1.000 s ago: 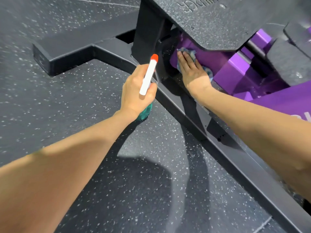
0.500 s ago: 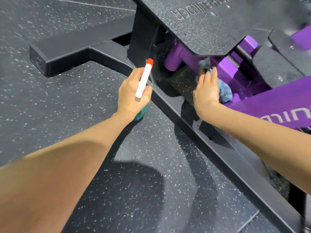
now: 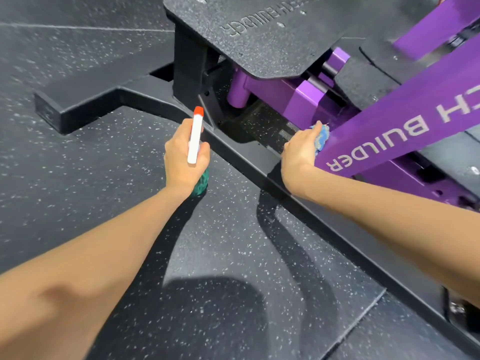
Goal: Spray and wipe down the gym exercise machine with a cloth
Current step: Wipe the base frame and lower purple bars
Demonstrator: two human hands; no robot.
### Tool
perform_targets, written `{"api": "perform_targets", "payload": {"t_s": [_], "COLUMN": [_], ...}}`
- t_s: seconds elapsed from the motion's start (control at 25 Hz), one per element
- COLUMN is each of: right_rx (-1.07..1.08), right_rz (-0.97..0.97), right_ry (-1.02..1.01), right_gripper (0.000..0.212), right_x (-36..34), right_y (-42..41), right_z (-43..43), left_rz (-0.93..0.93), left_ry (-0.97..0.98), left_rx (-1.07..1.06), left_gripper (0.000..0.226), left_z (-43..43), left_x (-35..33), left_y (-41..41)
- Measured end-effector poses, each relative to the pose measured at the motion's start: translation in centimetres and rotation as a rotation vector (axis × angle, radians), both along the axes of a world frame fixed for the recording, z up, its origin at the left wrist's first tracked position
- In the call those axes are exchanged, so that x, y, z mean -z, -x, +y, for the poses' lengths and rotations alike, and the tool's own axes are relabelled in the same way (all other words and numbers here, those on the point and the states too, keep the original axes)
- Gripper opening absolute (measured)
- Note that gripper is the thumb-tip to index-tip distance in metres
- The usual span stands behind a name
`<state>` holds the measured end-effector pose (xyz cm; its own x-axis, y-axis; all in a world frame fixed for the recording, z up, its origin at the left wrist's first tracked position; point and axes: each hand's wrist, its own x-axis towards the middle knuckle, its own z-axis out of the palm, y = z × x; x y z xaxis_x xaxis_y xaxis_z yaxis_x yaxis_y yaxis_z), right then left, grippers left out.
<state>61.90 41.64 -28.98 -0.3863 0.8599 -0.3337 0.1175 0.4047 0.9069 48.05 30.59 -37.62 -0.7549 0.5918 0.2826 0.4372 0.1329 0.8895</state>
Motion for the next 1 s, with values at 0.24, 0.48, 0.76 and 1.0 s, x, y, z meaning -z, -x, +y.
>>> {"api": "perform_targets", "payload": {"t_s": [0.24,0.48,0.76,1.0], "right_rx": [0.041,-0.039,0.368,0.389], "right_rz": [0.145,0.851,1.711,1.705], "right_ry": [0.078,0.244,0.371,0.389], "right_gripper": [0.045,0.04,0.035,0.039], "right_x": [-0.9,1.1,5.8,9.7], "right_y": [1.2,1.1,0.9,1.8], "right_z": [0.8,2.7,3.1,3.1], "left_rz": [-0.028,-0.108,0.114,0.213], "left_ry": [0.007,0.028,0.696,0.821], "left_rx": [0.102,0.142,0.384,0.412], "left_gripper": [0.023,0.024,0.019,0.012], "left_z": [-1.2,-0.8,3.7,3.9], "left_x": [0.1,-0.4,-2.3,-1.7], "left_y": [-0.4,0.0,1.2,0.9]}}
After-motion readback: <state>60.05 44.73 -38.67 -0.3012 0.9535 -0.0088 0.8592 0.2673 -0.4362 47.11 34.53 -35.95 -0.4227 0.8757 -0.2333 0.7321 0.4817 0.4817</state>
